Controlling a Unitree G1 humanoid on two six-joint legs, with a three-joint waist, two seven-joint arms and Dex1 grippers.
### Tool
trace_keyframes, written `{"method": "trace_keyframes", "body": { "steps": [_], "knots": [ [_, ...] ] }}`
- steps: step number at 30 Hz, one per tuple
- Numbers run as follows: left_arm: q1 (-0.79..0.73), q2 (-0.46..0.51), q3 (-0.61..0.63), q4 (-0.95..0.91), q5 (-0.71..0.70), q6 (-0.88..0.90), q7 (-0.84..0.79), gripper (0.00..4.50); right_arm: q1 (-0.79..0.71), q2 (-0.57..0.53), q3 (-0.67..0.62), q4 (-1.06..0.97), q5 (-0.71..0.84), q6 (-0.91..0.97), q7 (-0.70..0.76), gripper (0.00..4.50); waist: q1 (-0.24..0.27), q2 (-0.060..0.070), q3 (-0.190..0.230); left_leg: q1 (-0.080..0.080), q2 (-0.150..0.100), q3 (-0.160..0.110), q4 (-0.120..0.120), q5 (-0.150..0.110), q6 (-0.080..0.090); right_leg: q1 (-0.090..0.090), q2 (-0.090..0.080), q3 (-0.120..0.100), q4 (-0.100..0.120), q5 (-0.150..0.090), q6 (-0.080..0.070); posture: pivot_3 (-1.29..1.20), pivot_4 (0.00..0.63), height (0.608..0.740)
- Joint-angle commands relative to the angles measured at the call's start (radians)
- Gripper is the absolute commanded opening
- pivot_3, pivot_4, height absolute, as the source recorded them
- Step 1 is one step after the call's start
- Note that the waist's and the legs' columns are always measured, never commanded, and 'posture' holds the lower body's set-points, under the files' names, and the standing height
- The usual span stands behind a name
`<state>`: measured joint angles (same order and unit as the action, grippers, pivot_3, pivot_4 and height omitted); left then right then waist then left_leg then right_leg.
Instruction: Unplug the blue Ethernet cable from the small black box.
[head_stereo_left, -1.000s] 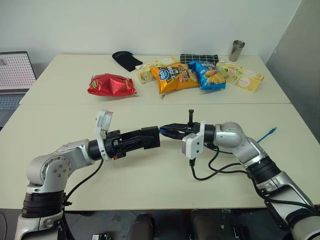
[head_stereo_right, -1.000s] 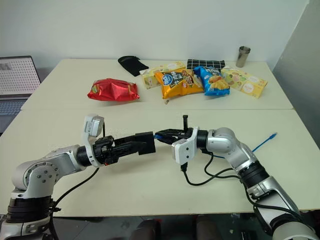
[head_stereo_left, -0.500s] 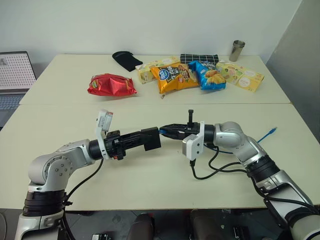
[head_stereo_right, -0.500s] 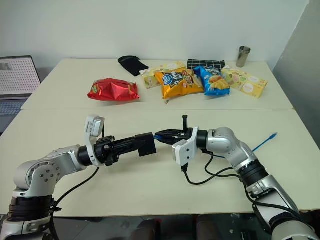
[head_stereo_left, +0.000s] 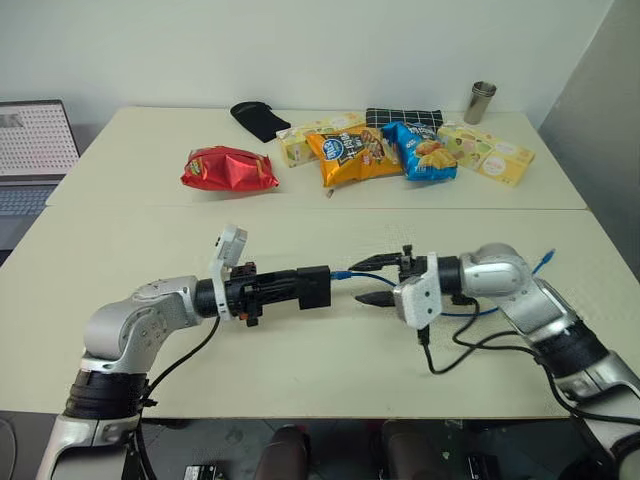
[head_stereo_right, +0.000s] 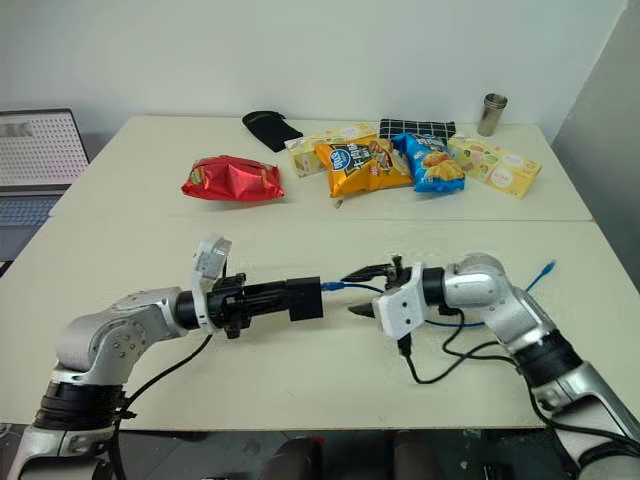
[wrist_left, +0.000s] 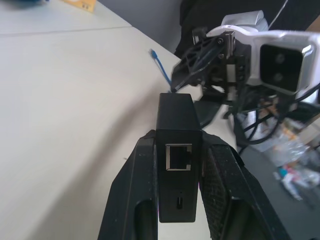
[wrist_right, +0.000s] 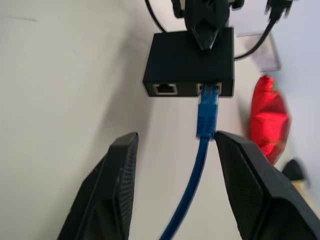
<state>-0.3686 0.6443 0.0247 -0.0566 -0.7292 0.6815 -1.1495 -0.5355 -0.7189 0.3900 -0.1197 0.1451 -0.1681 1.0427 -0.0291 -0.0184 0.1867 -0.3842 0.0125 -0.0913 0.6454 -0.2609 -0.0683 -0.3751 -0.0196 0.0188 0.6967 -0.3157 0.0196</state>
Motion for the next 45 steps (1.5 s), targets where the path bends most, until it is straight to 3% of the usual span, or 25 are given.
{"method": "trace_keyframes", "body": {
  "steps": [1, 4, 10, 21, 36, 41, 45],
  "knots": [
    [-0.011, -0.031, -0.018, -0.004, 0.041, -0.129, -0.071, 0.78, 0.018, -0.017, -0.108, -0.213, 0.419, 0.524, -0.036, 2.56, -0.001, 0.0, 0.0, 0.0, 0.001, 0.0, 0.0, 0.0, 0.0, 0.0, 0.0, 0.0, 0.0, 0.0, 0.0, 0.0, 0.15, 0.74],
    [0.0, -0.027, -0.029, -0.005, 0.066, -0.175, -0.115, 0.78, 0.012, 0.025, -0.156, -0.259, 0.57, 0.737, -0.12, 2.56, -0.004, 0.0, 0.0, 0.0, 0.001, -0.001, 0.0, 0.0, 0.0, 0.0, -0.001, 0.0, 0.0, 0.0, 0.0, 0.0, 0.15, 0.74],
    [0.029, -0.005, -0.02, -0.034, 0.055, -0.18, -0.165, 0.78, -0.016, 0.109, -0.167, -0.242, 0.594, 0.899, -0.197, 2.56, -0.003, 0.0, 0.0, 0.0, -0.001, -0.002, 0.0, 0.0, 0.0, 0.0, 0.001, -0.002, 0.0, 0.0, 0.0, 0.0, 0.15, 0.74],
    [0.046, -0.006, -0.005, -0.055, 0.047, -0.181, -0.176, 0.78, -0.043, 0.147, -0.149, -0.205, 0.58, 1.015, -0.165, 2.56, -0.003, 0.0, 0.0, -0.001, -0.001, -0.002, 0.0, 0.0, 0.0, 0.0, 0.001, -0.002, -0.001, 0.0, 0.0, 0.0, 0.15, 0.74],
    [0.056, -0.001, -0.003, -0.036, 0.06, -0.198, -0.192, 0.78, -0.06, 0.162, -0.143, -0.183, 0.545, 1.033, -0.119, 2.56, -0.003, 0.0, 0.0, -0.001, -0.001, -0.002, 0.0, 0.0, 0.0, -0.001, 0.002, -0.002, -0.001, 0.0, 0.0, 0.0, 0.15, 0.74],
    [0.06, -0.005, -0.007, -0.037, 0.059, -0.203, -0.19, 0.78, -0.065, 0.164, -0.135, -0.178, 0.531, 1.029, -0.105, 1.73, -0.003, 0.0, 0.0, -0.001, -0.001, -0.002, 0.0, 0.0, 0.0, -0.001, 0.002, -0.002, -0.001, 0.0, 0.0, 0.0, 0.15, 0.74],
    [0.072, -0.008, -0.014, -0.04, 0.062, -0.215, -0.198, 0.78, -0.075, 0.166, -0.124, -0.172, 0.522, 1.03, -0.09, 0.73, -0.003, 0.0, 0.0, -0.001, -0.001, -0.002, 0.0, 0.0, 0.0, -0.001, 0.002, -0.002, -0.001, 0.0, 0.0, 0.0, 0.15, 0.74]
  ]
}}
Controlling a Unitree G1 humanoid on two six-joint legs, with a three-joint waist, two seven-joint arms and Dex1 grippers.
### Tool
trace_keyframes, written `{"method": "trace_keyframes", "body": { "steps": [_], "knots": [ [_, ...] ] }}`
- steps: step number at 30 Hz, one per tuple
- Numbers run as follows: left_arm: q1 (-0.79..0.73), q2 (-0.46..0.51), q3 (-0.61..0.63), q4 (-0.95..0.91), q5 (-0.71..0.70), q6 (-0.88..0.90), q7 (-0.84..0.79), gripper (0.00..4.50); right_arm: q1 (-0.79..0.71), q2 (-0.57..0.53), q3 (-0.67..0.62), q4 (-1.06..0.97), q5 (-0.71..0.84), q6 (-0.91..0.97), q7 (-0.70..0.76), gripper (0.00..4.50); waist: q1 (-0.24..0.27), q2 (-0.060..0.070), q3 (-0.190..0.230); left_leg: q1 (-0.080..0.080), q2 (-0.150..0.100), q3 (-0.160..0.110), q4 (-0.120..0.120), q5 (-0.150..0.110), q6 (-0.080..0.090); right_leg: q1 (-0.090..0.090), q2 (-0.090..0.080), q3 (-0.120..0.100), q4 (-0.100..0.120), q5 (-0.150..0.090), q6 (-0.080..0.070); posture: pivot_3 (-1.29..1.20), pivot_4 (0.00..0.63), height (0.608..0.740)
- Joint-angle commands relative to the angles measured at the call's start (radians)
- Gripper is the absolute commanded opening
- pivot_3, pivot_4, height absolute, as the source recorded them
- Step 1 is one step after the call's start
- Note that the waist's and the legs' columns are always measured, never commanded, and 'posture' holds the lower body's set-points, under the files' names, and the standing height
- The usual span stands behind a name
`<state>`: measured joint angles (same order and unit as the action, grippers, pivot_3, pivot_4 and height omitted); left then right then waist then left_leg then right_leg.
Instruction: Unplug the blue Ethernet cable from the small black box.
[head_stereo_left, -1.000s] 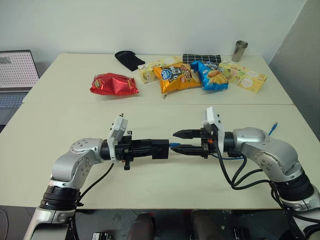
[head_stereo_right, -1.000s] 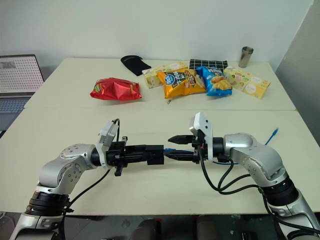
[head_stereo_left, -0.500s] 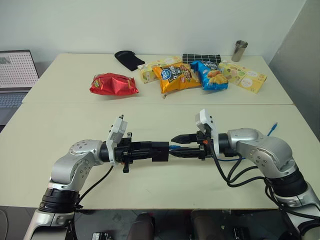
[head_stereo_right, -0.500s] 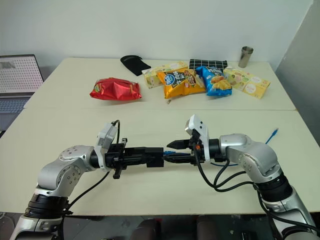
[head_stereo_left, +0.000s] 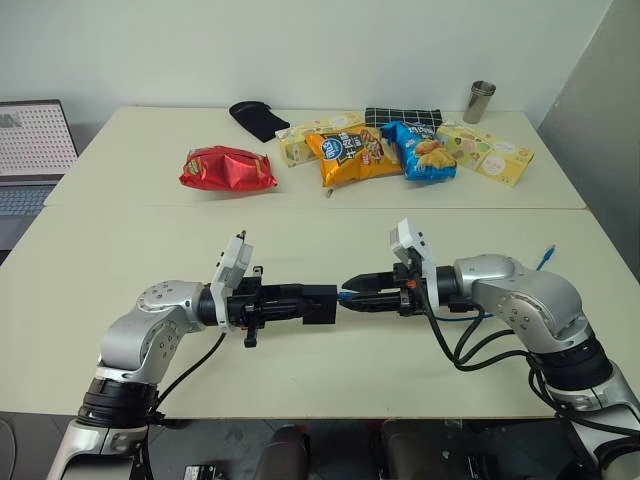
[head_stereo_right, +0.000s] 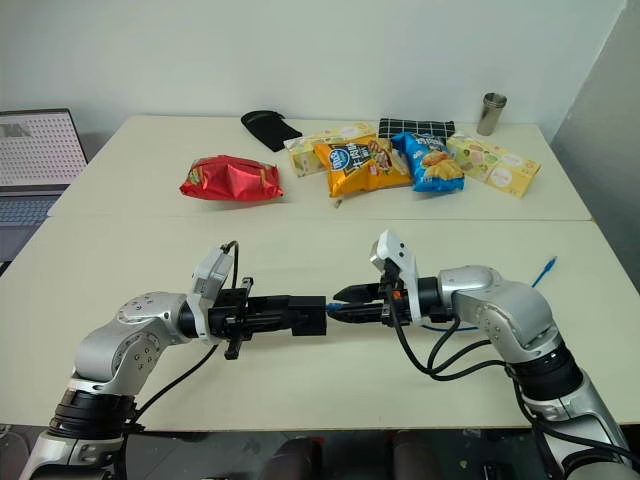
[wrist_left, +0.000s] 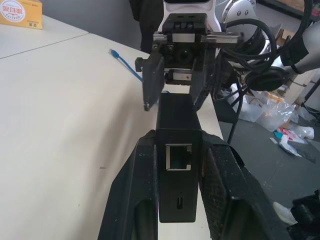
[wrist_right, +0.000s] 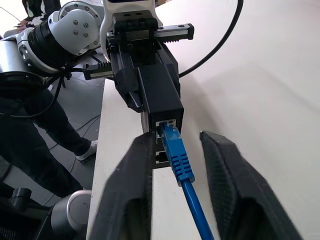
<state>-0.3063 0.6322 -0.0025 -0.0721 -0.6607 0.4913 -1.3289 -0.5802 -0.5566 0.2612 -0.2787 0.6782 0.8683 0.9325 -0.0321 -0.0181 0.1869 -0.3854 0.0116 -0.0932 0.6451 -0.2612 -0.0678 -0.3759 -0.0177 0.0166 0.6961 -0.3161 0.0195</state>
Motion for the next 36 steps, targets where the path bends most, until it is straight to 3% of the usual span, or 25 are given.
{"method": "trace_keyframes", "body": {
  "steps": [1, 3, 13, 24, 29, 36],
  "knots": [
    [0.012, 0.003, 0.012, -0.025, -0.005, -0.028, -0.02, 0.78, -0.031, 0.003, 0.007, -0.013, -0.014, -0.007, 0.023, 0.49, 0.0, 0.0, 0.0, 0.0, 0.0, 0.0, 0.0, 0.0, 0.0, 0.0, 0.0, 0.0, 0.0, 0.0, 0.0, 0.0, 0.15, 0.74],
    [0.014, 0.002, 0.011, -0.025, -0.004, -0.03, -0.021, 0.78, -0.033, 0.002, 0.01, -0.012, -0.02, -0.006, 0.03, 0.07, 0.0, 0.0, 0.0, 0.0, 0.0, 0.0, 0.0, 0.0, 0.0, 0.0, 0.0, 0.0, 0.0, 0.0, 0.0, 0.0, 0.15, 0.74],
    [0.038, 0.012, 0.01, -0.031, -0.002, -0.042, -0.045, 0.78, -0.046, -0.022, 0.022, 0.013, -0.037, 0.002, 0.095, 0.06, 0.0, 0.0, 0.0, 0.0, 0.0, 0.0, 0.0, 0.0, 0.0, 0.0, 0.0, 0.0, 0.0, 0.0, 0.0, 0.0, 0.15, 0.74],
    [0.128, 0.08, 0.099, -0.004, 0.028, -0.083, -0.006, 0.77, -0.035, -0.109, -0.025, 0.113, -0.087, -0.041, 0.154, 0.03, -0.001, 0.0, 0.0, 0.0, 0.0, 0.0, 0.0, 0.0, 0.0, -0.001, 0.0, 0.0, 0.0, 0.0, 0.0, 0.0, 0.15, 0.74],
    [0.174, 0.069, 0.144, -0.05, 0.011, -0.062, 0.077, 0.77, -0.055, -0.026, -0.081, 0.271, -0.174, -0.149, 0.029, 0.03, 0.0, 0.0, 0.0, 0.0, 0.001, 0.0, 0.0, 0.0, 0.0, -0.001, -0.001, 0.0, 0.0, 0.0, 0.0, 0.0, 0.15, 0.74],
    [0.193, 0.05, 0.169, -0.109, 0.018, -0.03, 0.218, 0.77, -0.144, 0.153, -0.076, 0.65, -0.454, -0.45, -0.283, 0.03, -0.002, 0.0, 0.0, -0.001, 0.001, 0.003, -0.001, 0.0, 0.0, -0.003, -0.001, 0.002, 0.001, 0.0, 0.0, 0.0, 0.15, 0.74]
  ]
}}
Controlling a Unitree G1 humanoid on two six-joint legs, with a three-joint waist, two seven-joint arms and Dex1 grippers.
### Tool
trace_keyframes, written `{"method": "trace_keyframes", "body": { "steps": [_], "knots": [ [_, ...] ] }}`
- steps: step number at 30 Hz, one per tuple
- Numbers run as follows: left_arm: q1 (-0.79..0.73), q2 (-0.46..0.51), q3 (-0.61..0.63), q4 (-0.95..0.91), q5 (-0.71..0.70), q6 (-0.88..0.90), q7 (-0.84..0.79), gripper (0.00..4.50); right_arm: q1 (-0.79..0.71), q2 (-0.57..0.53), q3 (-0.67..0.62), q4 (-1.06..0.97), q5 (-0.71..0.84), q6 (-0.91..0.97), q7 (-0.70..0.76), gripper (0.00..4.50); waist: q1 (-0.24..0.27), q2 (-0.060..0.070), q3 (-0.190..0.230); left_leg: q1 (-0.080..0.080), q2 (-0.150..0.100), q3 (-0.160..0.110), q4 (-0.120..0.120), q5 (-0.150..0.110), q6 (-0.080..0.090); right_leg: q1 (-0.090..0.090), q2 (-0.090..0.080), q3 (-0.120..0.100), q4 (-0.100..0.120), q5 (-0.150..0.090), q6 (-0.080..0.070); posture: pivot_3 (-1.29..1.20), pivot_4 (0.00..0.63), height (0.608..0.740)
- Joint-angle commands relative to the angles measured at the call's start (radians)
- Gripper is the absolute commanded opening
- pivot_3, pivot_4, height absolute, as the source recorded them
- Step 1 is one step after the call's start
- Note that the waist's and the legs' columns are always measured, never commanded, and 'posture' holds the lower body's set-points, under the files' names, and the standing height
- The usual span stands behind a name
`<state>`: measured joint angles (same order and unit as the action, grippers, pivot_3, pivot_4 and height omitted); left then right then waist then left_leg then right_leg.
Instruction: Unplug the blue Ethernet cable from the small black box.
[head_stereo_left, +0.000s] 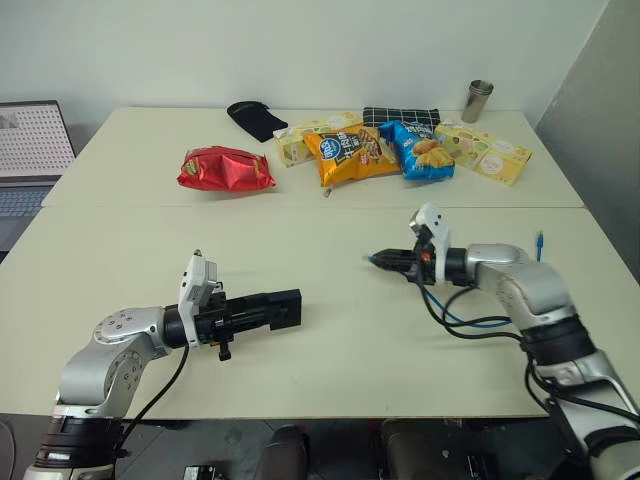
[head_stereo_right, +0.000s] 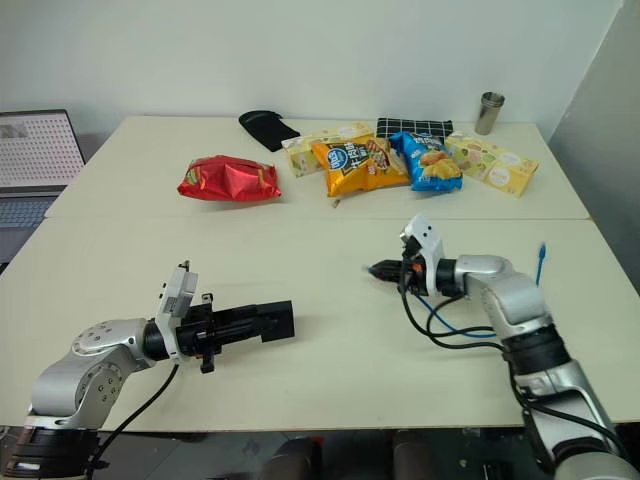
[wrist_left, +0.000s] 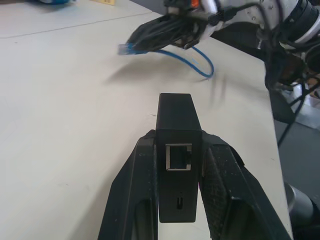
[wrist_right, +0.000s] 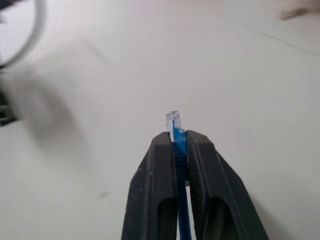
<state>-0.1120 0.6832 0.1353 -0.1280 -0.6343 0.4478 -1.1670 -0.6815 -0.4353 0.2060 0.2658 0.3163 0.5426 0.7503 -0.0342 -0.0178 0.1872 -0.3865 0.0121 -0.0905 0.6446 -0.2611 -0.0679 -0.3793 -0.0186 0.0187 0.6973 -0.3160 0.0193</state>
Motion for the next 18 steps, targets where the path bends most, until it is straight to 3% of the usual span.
{"method": "trace_keyframes", "body": {
  "steps": [1, 3, 4, 9, 15, 18],
  "knots": [
    [-0.003, -0.007, 0.034, -0.061, -0.008, 0.014, 0.077, 0.77, -0.048, 0.038, -0.017, 0.135, -0.115, -0.145, -0.112, 0.03, 0.0, 0.0, 0.0, -0.001, 0.0, 0.0, 0.0, 0.0, 0.0, -0.001, 0.0, 0.0, 0.0, 0.0, 0.0, 0.0, 0.15, 0.74],
    [-0.005, -0.014, 0.039, -0.069, -0.008, 0.016, 0.108, 0.77, -0.051, 0.039, -0.013, 0.162, -0.145, -0.171, -0.108, 0.03, 0.002, 0.0, 0.0, -0.003, 0.0, 0.0, 0.0, 0.0, 0.0, -0.002, 0.0, 0.0, 0.0, 0.0, 0.0, 0.0, 0.15, 0.74],
    [-0.007, -0.017, 0.045, -0.071, -0.013, 0.022, 0.123, 0.77, -0.047, 0.033, -0.016, 0.157, -0.147, -0.167, -0.093, 0.75, 0.002, 0.0, 0.0, -0.005, 0.001, 0.0, 0.0, 0.0, 0.0, -0.004, 0.0, 0.0, 0.0, 0.0, 0.0, 0.0, 0.15, 0.74],
    [-0.019, -0.035, 0.082, -0.058, -0.021, 0.04, 0.208, 0.77, -0.009, -0.03, -0.03, 0.027, -0.123, -0.134, 0.015, 1.86, 0.003, 0.0, 0.0, -0.01, 0.001, 0.0, 0.001, 0.0, 0.0, -0.007, -0.001, 0.0, 0.0, 0.0, 0.0, 0.0, 0.15, 0.74],
    [-0.023, -0.088, 0.118, 0.022, 0.088, -0.109, 0.327, 0.77, 0.071, -0.15, -0.038, -0.3, 0.002, -0.055, 0.223, 3.19, 0.004, 0.0, 0.0, -0.01, 0.001, -0.001, 0.001, 0.0, 0.0, -0.008, -0.001, -0.001, 0.0, 0.0, 0.0, 0.0, 0.15, 0.74],
    [-0.069, -0.146, 0.148, 0.148, 0.212, -0.297, 0.463, 0.77, 0.069, -0.131, -0.021, -0.424, 0.043, 0.011, 0.218, 3.31, 0.001, 0.0, 0.0, -0.01, 0.0, -0.001, 0.001, 0.0, 0.0, -0.008, -0.001, -0.001, 0.0, 0.0, 0.0, 0.0, 0.15, 0.74]
  ]
}}
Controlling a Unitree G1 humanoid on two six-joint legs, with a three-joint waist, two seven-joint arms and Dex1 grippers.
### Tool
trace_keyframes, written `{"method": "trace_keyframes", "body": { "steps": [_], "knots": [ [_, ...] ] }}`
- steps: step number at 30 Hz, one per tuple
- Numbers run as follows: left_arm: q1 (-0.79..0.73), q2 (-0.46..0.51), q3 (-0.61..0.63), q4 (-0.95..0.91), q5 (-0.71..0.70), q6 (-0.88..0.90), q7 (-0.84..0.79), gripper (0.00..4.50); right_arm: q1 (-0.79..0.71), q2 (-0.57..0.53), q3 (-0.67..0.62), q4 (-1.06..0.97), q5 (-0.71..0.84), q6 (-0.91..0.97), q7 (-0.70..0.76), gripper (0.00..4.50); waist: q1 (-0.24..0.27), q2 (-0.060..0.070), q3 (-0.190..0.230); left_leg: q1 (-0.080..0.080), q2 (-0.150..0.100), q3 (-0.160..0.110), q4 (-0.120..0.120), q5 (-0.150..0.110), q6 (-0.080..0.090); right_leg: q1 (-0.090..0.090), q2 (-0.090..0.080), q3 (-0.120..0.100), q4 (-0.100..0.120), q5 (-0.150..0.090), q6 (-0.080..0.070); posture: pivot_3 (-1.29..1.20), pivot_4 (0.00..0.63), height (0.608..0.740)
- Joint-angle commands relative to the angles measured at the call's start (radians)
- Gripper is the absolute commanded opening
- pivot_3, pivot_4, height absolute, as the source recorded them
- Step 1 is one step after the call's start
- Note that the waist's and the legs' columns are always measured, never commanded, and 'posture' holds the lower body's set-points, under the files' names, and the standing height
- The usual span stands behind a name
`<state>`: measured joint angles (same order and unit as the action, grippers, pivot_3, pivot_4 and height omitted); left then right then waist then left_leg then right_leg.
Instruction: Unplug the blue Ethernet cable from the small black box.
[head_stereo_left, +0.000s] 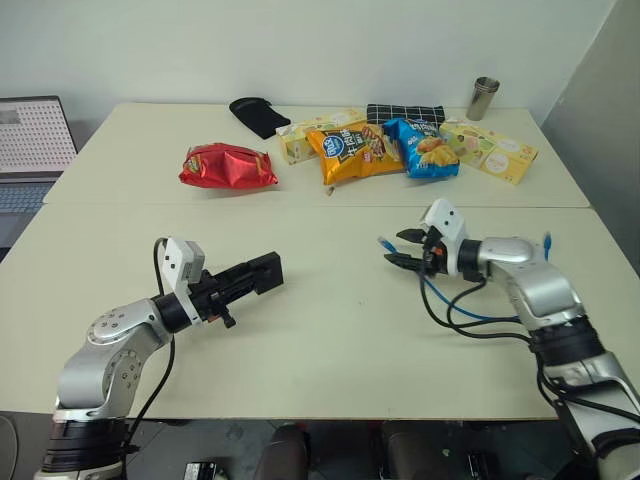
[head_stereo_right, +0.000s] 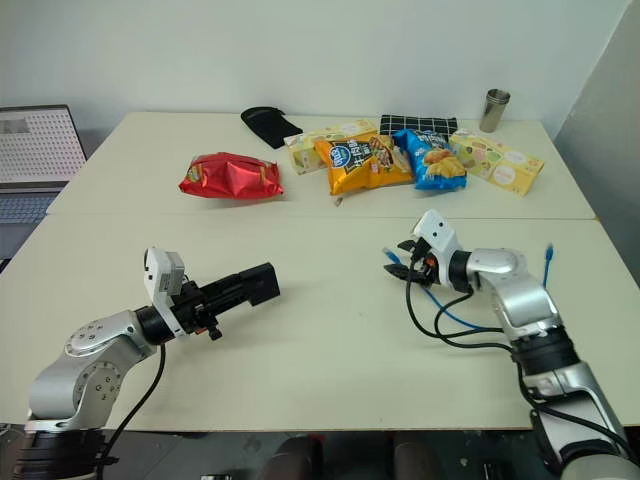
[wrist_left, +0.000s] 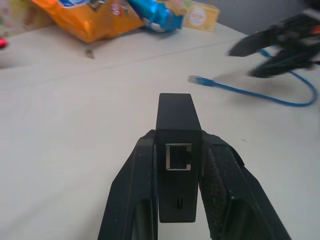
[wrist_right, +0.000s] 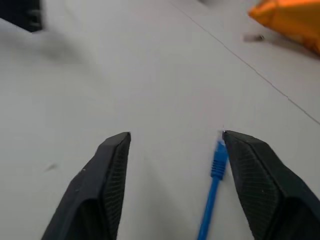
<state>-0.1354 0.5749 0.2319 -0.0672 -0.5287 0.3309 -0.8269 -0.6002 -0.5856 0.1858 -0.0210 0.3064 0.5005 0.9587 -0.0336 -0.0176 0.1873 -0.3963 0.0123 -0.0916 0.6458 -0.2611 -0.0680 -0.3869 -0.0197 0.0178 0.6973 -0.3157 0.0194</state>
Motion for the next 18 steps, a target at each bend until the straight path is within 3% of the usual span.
{"method": "trace_keyframes", "body": {
  "steps": [1, 7, 15, 17, 18],
  "knots": [
    [-0.065, -0.055, 0.06, 0.14, 0.146, -0.246, 0.167, 0.77, -0.018, 0.04, 0.017, -0.163, 0.049, 0.065, -0.006, 3.31, 0.0, 0.0, 0.0, 0.001, 0.0, 0.0, 0.0, 0.0, 0.0, 0.0, 0.0, 0.0, 0.0, 0.0, 0.0, 0.0, 0.15, 0.74],
    [-0.188, -0.123, 0.087, 0.44, 0.244, -0.485, 0.319, 0.77, -0.032, 0.14, 0.108, -0.192, -0.014, 0.08, -0.078, 3.31, 0.004, -0.001, -0.001, 0.001, -0.001, -0.002, 0.0, 0.0, 0.0, 0.0, 0.001, -0.002, 0.001, 0.0, 0.0, 0.0, 0.15, 0.74],
    [-0.291, -0.154, 0.093, 0.738, 0.262, -0.644, 0.359, 0.77, -0.017, 0.145, 0.15, -0.218, -0.035, 0.093, -0.074, 3.31, 0.007, -0.003, -0.002, -0.003, -0.002, -0.002, 0.003, 0.0, -0.001, 0.0, -0.002, -0.002, 0.0, 0.001, 0.002, 0.0, 0.15, 0.74],
    [-0.281, -0.155, 0.092, 0.751, 0.253, -0.646, 0.35, 1.48, -0.015, 0.143, 0.15, -0.221, -0.038, 0.096, -0.074, 3.39, 0.005, -0.003, -0.002, -0.002, -0.002, -0.002, 0.003, 0.0, -0.001, 0.0, -0.001, -0.003, 0.0, 0.001, 0.002, 0.0, 0.15, 0.74],
    [-0.272, -0.159, 0.095, 0.748, 0.242, -0.637, 0.34, 1.58, -0.013, 0.141, 0.149, -0.224, -0.039, 0.098, -0.075, 3.39, 0.004, -0.003, -0.002, -0.002, -0.002, -0.002, 0.003, 0.0, 0.0, 0.0, -0.001, -0.003, 0.001, 0.001, 0.002, 0.0, 0.15, 0.74]
  ]
}}
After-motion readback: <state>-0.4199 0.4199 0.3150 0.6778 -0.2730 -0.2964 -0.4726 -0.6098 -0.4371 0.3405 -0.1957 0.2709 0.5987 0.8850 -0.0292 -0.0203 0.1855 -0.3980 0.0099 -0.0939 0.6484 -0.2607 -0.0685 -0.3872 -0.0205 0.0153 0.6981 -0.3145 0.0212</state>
